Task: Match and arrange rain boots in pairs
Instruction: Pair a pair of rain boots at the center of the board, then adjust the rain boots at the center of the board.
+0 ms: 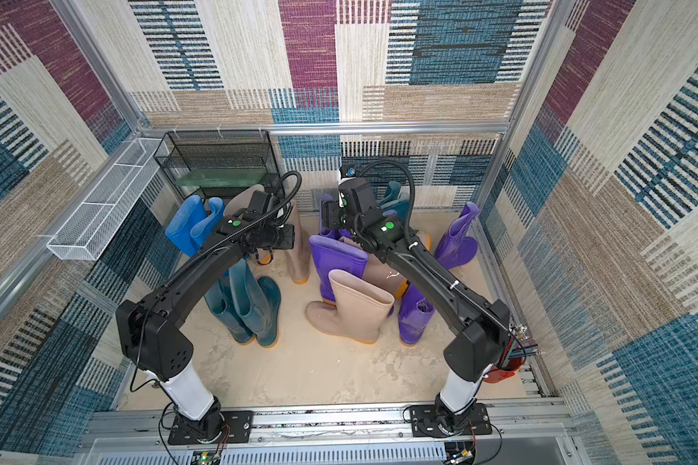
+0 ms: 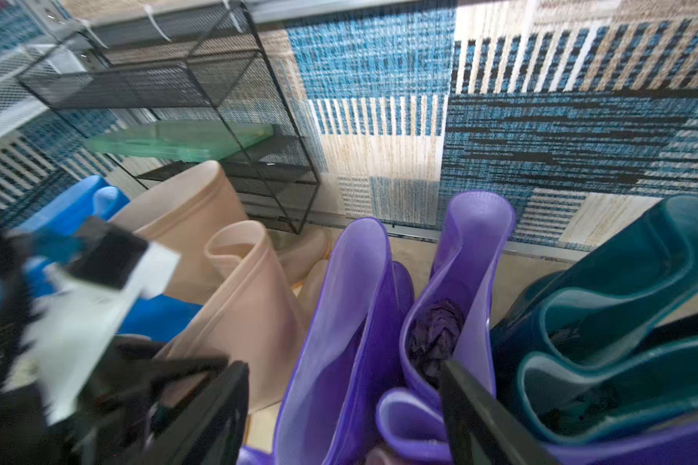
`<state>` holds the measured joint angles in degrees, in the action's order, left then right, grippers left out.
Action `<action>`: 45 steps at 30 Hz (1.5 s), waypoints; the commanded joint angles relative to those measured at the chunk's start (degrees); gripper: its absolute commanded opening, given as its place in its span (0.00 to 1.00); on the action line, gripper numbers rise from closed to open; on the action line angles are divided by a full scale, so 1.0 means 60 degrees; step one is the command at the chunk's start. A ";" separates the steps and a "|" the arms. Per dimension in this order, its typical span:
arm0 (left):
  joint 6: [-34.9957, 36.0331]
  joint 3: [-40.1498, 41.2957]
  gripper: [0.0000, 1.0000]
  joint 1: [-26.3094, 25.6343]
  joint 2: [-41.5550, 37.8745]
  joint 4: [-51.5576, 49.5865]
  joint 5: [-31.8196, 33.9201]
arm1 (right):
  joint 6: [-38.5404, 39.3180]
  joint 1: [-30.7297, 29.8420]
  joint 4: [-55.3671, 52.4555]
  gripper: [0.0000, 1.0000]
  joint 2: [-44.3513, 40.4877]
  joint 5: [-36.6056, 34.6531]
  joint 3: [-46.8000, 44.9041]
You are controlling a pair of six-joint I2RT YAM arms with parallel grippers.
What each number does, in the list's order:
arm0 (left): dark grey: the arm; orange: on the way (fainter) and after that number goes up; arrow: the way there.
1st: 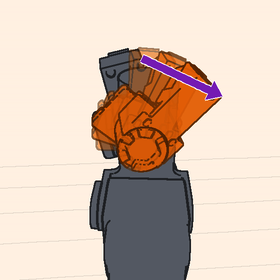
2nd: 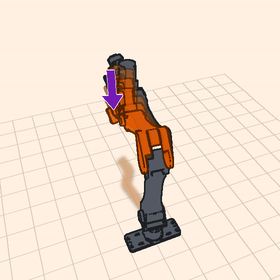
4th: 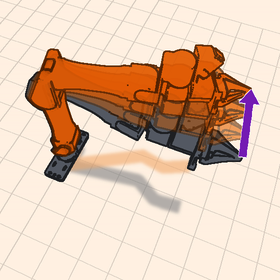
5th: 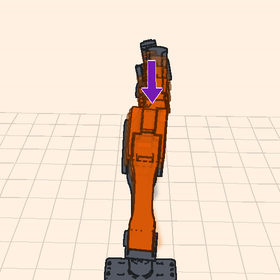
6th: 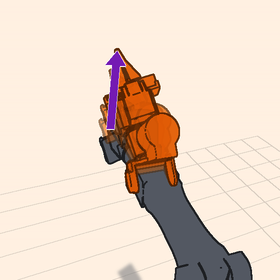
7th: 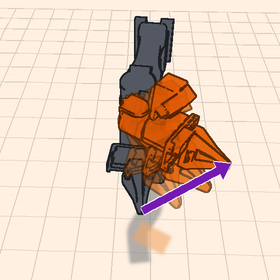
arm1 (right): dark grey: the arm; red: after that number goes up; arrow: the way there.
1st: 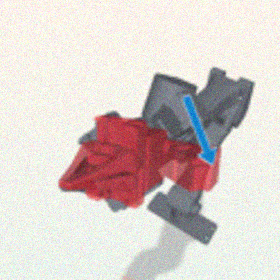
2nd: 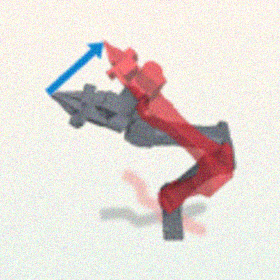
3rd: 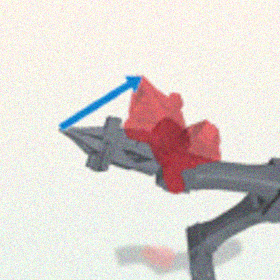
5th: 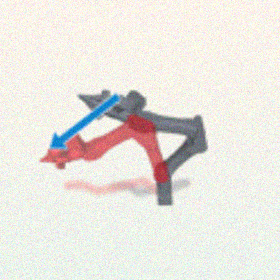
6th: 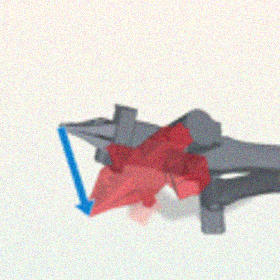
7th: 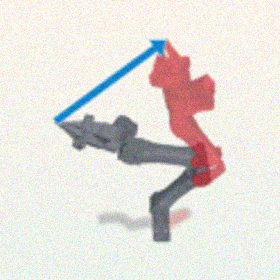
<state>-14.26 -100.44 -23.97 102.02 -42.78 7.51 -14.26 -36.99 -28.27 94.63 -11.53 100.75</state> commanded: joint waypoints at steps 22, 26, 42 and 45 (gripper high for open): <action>0.1477 -0.0628 0.00 0.1294 0.0147 -0.0483 0.2103 | 0.0194 0.0028 0.2690 0.86 -0.3258 0.0220 -0.3893; 0.1061 -0.0259 0.00 0.1241 -0.0082 -0.0223 0.1686 | 0.0230 0.0015 0.2577 0.86 -0.3146 0.0270 -0.3839; 0.0306 -0.3435 0.70 -0.0395 0.0054 -0.1888 -0.1061 | 0.0490 0.1107 0.1182 0.86 -0.2327 0.0028 -0.2599; 0.0092 -0.3978 0.75 -0.1085 0.0812 -0.1952 -0.1265 | 0.0358 0.1385 0.1120 0.87 -0.2168 0.0182 -0.2604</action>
<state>-11.11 -122.32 -28.14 103.94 -51.86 3.99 -11.75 -29.54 -20.93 81.17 -11.55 84.53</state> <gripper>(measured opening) 0.737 0.868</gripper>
